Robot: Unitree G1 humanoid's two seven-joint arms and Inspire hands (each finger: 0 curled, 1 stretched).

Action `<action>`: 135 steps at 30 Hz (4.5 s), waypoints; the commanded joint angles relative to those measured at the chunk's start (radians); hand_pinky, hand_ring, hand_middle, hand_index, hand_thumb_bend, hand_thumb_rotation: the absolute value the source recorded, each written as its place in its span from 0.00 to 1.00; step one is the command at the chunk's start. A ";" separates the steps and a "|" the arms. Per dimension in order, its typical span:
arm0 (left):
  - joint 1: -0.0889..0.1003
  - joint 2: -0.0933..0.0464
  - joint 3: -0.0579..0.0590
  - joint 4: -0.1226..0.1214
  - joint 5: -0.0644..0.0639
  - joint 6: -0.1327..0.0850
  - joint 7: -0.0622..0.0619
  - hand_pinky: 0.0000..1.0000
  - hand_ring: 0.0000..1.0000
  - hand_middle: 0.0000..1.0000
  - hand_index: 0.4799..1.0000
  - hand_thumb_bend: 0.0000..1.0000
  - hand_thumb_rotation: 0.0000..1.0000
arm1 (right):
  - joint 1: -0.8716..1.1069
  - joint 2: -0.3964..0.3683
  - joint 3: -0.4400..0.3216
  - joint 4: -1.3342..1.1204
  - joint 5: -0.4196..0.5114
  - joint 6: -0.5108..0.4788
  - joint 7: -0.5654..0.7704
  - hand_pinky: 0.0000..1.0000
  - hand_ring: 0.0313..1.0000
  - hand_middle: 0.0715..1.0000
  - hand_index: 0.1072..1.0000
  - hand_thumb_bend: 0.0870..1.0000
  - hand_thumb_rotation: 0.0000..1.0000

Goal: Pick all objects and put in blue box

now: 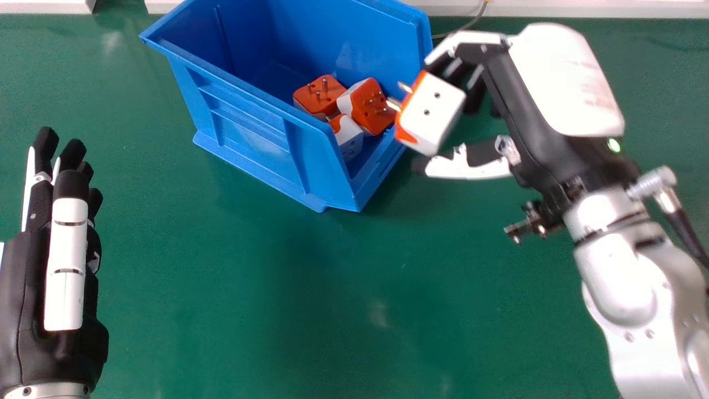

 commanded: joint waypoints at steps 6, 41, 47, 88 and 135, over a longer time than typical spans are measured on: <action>0.007 0.011 0.013 -0.019 0.010 -0.008 0.000 1.00 1.00 0.98 0.99 0.57 0.94 | -0.166 0.050 0.057 0.123 -0.033 -0.021 -0.072 0.29 0.39 0.48 0.49 0.44 0.00; 0.006 0.022 0.037 -0.011 0.016 -0.013 -0.001 1.00 1.00 0.99 1.00 0.59 0.94 | -0.784 0.173 0.258 1.173 -0.022 -0.125 -0.387 0.29 0.41 0.52 0.46 0.44 0.00; 0.010 0.025 0.041 -0.011 0.013 -0.015 -0.009 1.00 1.00 0.99 1.00 0.58 0.95 | -0.807 0.166 0.265 1.243 -0.013 -0.141 -0.401 0.29 0.42 0.52 0.47 0.44 0.00; 0.017 0.014 0.035 0.036 -0.010 -0.065 -0.052 1.00 1.00 1.00 1.00 0.58 0.96 | -0.807 0.213 0.265 1.409 0.091 -0.154 -0.413 0.32 0.43 0.52 0.44 0.44 0.00; -0.012 -0.012 -0.002 0.093 0.040 -0.125 -0.039 1.00 0.99 0.98 0.99 0.63 0.88 | -0.707 0.113 0.337 1.192 0.052 -0.128 -0.483 0.81 0.96 1.00 0.97 0.75 0.08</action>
